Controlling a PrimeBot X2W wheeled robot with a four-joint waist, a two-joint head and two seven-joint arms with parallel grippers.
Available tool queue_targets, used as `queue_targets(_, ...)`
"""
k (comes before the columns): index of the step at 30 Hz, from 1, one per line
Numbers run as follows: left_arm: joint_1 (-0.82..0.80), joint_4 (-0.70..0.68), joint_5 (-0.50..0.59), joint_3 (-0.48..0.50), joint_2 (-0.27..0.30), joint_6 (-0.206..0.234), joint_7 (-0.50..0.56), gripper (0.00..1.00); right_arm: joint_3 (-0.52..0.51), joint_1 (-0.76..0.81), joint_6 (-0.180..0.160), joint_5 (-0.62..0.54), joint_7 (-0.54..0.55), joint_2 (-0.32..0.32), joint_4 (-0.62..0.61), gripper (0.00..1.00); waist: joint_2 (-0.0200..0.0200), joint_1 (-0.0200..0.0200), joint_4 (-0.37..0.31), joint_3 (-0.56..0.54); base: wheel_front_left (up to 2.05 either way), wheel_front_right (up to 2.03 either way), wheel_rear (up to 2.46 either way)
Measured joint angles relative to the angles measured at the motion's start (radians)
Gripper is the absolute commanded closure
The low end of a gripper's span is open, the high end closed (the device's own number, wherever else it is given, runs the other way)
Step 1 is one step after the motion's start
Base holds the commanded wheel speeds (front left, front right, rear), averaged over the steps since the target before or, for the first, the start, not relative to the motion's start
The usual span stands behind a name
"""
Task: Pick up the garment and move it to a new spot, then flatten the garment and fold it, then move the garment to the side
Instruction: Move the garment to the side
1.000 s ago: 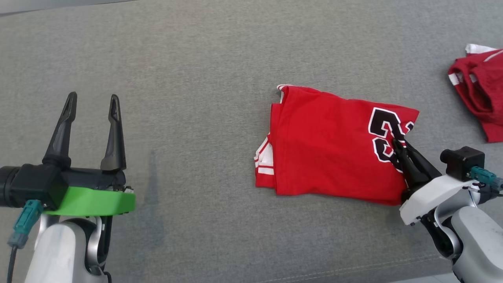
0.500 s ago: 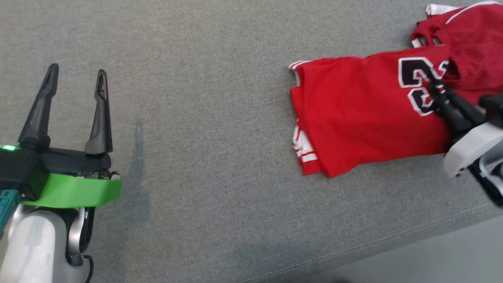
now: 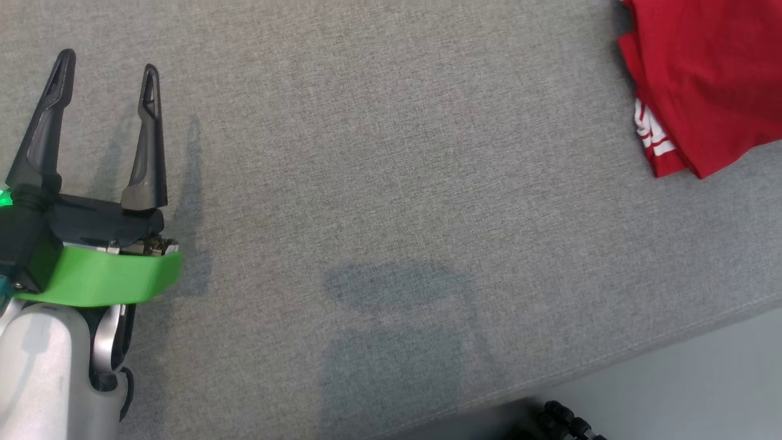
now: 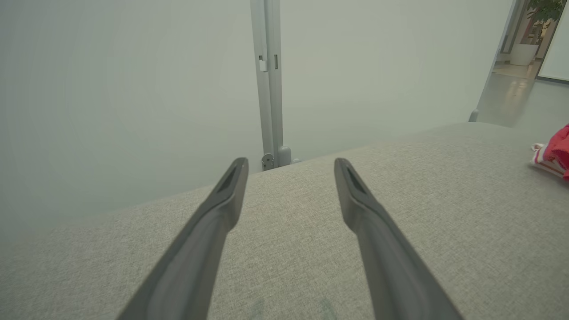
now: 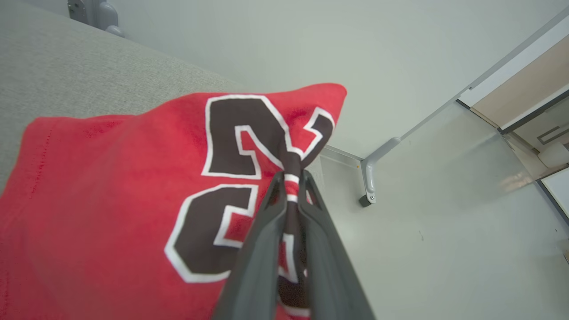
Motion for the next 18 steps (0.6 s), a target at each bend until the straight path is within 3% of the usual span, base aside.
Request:
queue_targets(5,-0.011,0.0,0.0,-0.004,0.004,0.0,-0.004,0.0,-0.005,-0.03,0.0,0.001,-0.016,0.011,0.062,1.0,0.0,0.0,0.013,0.025,0.0,0.0,0.0)
queue_targets(7,-0.012,0.0,0.002,-0.007,0.003,0.0,-0.004,0.0,-0.03,-0.057,0.0,-0.007,-0.033,0.037,0.107,0.4,0.0,-0.0001,0.021,0.034,0.0,0.0,0.0)
queue_targets(8,-0.012,0.0,0.002,-0.007,0.003,0.0,-0.004,0.0,-0.037,-0.068,0.0,-0.013,-0.04,0.047,0.126,0.03,0.0,0.0,0.025,0.038,0.0,0.0,0.0)
queue_targets(13,-0.014,0.012,0.002,-0.012,0.003,0.003,-0.009,0.0,-0.098,-0.085,0.0,-0.048,-0.065,0.114,0.211,0.0,0.0,-0.0001,0.037,0.038,0.0,0.0,0.0)
queue_targets(18,-0.011,0.038,-0.003,-0.012,-0.001,0.01,-0.026,0.0,-0.178,-0.058,0.0,-0.082,-0.078,0.181,0.193,0.0,0.0,-0.0001,0.033,0.007,0.0,0.0,0.0)
